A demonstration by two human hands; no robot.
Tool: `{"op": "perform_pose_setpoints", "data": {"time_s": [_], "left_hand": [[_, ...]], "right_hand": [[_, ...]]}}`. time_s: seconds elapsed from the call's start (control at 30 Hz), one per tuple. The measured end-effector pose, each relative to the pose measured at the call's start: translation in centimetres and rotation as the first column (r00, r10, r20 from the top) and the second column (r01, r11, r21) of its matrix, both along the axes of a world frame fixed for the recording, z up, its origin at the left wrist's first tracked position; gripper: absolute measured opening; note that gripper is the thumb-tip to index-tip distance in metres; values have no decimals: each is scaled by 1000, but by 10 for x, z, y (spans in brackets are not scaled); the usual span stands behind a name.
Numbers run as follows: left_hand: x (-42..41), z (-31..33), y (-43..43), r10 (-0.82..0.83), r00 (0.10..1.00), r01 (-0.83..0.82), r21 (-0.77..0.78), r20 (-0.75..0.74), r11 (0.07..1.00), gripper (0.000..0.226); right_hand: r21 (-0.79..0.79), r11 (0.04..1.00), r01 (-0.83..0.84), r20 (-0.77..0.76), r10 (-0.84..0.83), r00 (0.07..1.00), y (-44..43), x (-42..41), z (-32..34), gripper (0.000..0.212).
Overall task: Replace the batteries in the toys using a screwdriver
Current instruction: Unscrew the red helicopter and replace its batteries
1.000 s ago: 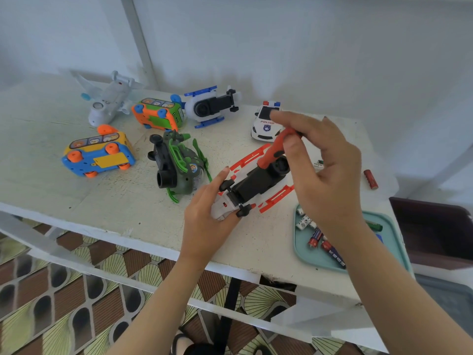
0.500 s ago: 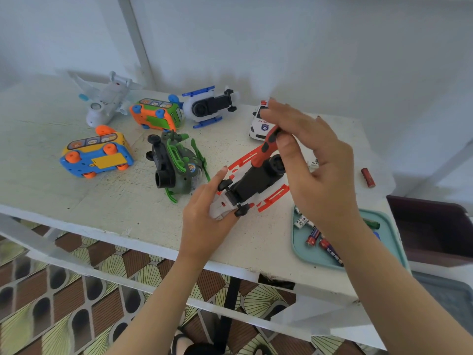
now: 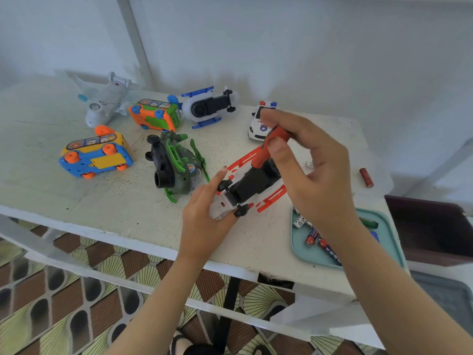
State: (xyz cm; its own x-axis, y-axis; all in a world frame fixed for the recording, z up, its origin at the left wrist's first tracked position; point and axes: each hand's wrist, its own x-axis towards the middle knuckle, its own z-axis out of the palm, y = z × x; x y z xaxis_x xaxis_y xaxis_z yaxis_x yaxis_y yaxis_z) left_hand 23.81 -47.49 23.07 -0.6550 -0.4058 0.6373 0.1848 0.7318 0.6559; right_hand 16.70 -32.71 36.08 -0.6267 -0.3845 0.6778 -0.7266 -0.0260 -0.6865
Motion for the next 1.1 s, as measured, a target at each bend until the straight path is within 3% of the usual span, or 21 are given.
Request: {"op": "perform_pose_setpoints", "data": {"time_s": [0.17, 0.4, 0.57, 0.77, 1.1], "left_hand": [[0, 0, -1, 11, 1000, -11, -4, 11, 1000, 71], [0, -1, -1, 9, 1000, -9, -8, 7, 1000, 76], [-1, -2, -2, 11, 1000, -11, -9, 3, 1000, 78], [0, -2, -1, 6, 1000, -6, -11, 0, 1000, 78], [0, -1, -1, 15, 1000, -15, -13, 1, 1000, 77]], "right_hand": [[-83, 996, 34, 50, -30, 998, 0, 0, 1, 22], [10, 1000, 5, 6, -5, 1000, 4, -2, -3, 27], [-26, 994, 109, -29, -110, 994, 3, -2, -2, 22], [38, 999, 38, -5, -38, 999, 6, -1, -4, 30], [-29, 955, 294, -121, -295, 948, 1, 1, -6, 21]]}}
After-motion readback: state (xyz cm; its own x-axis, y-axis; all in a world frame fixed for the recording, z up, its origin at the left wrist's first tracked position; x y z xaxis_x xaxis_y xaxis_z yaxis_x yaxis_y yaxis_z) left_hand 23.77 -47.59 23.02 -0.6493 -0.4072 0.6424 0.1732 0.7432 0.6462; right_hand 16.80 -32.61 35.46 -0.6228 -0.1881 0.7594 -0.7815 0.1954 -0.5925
